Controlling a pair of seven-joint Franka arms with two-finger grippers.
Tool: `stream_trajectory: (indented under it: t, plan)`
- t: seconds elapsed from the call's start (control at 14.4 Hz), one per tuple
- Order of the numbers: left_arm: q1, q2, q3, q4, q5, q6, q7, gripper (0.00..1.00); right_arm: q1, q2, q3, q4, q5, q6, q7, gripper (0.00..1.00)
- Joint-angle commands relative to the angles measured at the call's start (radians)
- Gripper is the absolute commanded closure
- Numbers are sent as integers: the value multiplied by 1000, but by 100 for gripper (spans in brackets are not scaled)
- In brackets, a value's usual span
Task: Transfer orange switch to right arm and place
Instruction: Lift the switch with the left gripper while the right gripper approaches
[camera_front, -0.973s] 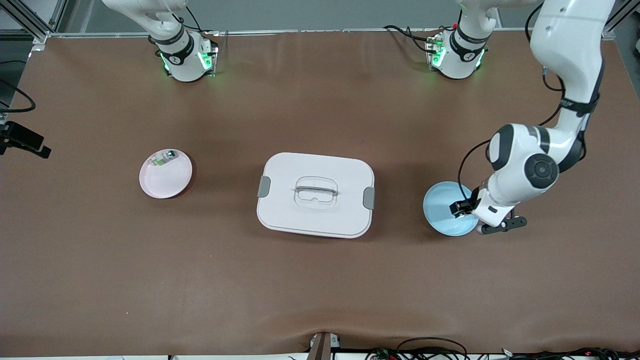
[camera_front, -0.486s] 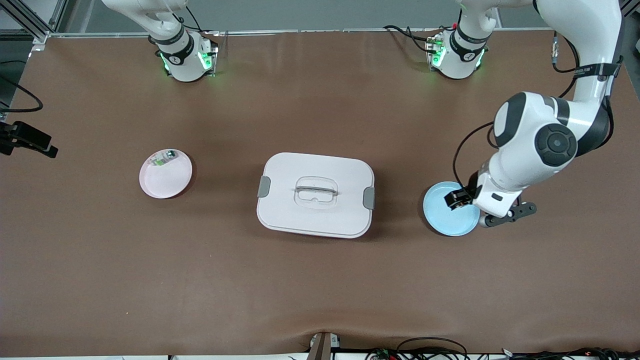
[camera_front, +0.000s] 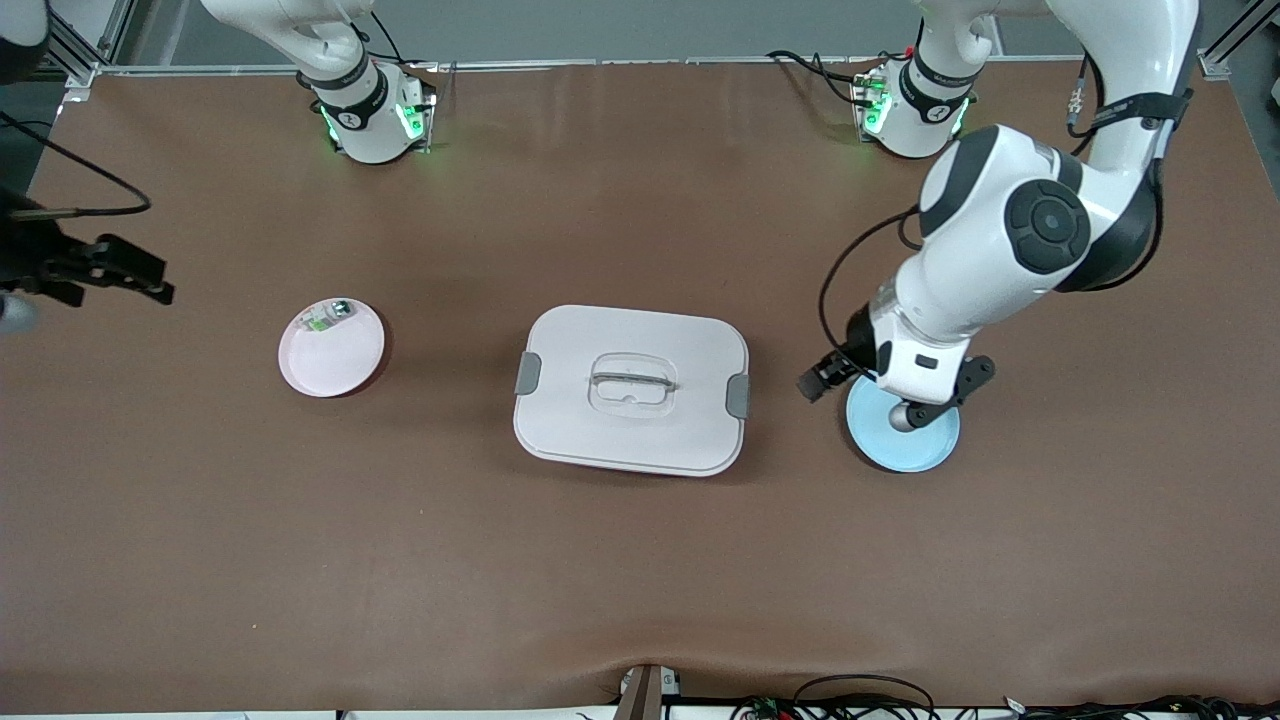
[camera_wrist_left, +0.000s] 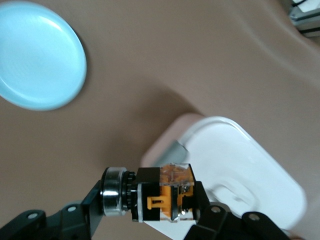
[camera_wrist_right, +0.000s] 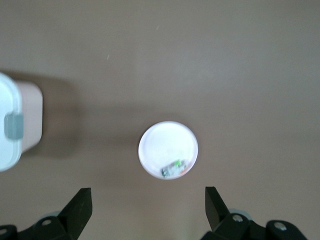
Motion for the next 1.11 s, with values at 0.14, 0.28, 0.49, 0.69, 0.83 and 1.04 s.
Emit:
stream_trajectory:
  t: [0.14,0.28,0.49,0.69,0.83,1.04]
  plan:
    - [-108,44,-2,107,-67,-26,-278,100,111,-8,-3,5,-7,-95,9,0]
    - [-145,55,-2,142,-75,-15,-379,100,161,-8,-3,5,-7,-115,72,0]
    - [-191,90,-2,217,-168,-3,-526,100,242,-6,-3,-3,10,-112,189,0]
    - [-214,93,-4,226,-191,46,-640,100,258,-8,-4,-26,198,-90,364,0]
    - [-237,95,-2,226,-227,82,-694,100,307,-13,-4,-47,232,-38,455,0]
    - [-268,101,-2,226,-236,114,-772,100,329,-89,-4,-206,350,148,469,0]
